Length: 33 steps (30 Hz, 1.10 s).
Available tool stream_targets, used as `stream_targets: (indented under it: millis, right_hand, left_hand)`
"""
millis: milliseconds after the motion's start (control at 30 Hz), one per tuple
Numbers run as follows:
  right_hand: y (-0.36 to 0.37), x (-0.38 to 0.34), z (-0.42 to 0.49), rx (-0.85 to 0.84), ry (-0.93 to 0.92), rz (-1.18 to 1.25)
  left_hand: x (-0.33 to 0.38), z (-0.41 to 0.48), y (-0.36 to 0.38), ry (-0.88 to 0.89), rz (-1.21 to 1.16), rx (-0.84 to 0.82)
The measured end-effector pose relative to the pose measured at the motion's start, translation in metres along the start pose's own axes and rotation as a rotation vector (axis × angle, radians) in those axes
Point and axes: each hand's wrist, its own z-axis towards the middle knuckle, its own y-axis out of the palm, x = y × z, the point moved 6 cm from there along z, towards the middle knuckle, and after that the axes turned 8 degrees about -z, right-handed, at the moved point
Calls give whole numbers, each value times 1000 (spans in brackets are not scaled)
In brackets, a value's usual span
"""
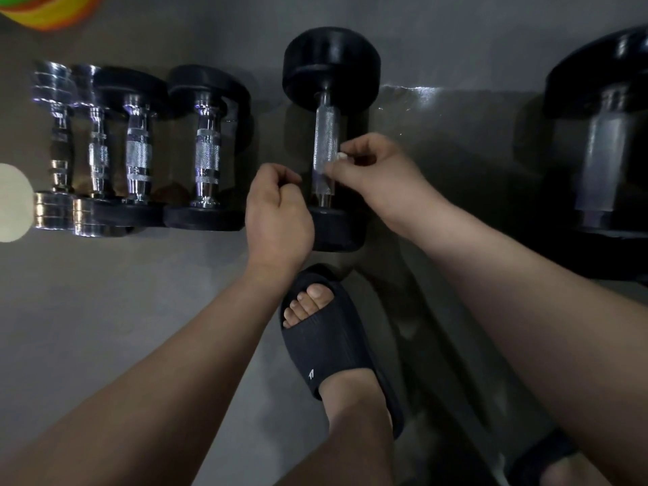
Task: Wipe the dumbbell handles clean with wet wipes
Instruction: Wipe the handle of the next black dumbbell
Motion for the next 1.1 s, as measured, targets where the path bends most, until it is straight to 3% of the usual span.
stream_targets:
  millis: [100,200,267,533,733,1000,1100]
  right_hand:
    - [-9,-1,-5,48,5,56]
    - [-13,-6,-4,13,42,395]
    - [-10,-9,-4,-14,49,478]
    - [-10,-10,-8,223,-68,-80]
    - [0,-8,-20,195,-117,-82]
    - [-6,-44,19,422,-84,7]
    - [-1,-34,2,420,-92,-6]
  left_hand:
    - [1,0,2,12,0,1]
    - [2,-1,4,11,7,-3]
    - [1,-1,4,8,9,-4]
    - [1,-2,4,19,-3,-3]
    - [4,-2,3,35,28,-2]
    - [6,-3,6,45,64,-3]
    - [8,-5,7,51,72,-11]
